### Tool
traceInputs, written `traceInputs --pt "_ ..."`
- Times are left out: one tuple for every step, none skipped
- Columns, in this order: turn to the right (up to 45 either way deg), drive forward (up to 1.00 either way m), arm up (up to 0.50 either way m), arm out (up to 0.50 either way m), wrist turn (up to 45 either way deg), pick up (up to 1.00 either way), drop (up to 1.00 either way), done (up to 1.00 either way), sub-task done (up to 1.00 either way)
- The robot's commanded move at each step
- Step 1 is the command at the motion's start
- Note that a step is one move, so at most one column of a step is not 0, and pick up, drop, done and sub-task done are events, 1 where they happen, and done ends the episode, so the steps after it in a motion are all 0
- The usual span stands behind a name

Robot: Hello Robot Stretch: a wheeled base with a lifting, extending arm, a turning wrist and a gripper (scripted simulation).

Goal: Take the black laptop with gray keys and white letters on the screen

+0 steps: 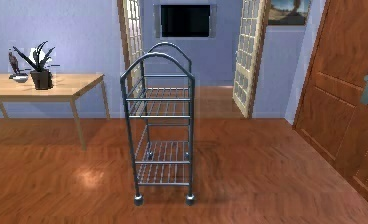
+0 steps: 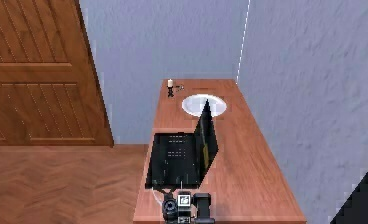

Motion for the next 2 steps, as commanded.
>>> traceInputs --pt "0.0 0.0 0.1 0.0 0.0 0.0 0.0 0.0 0.0" --pt "0.0 0.0 0.0 0.0 0.0 0.0 0.0 1.0 0.0"
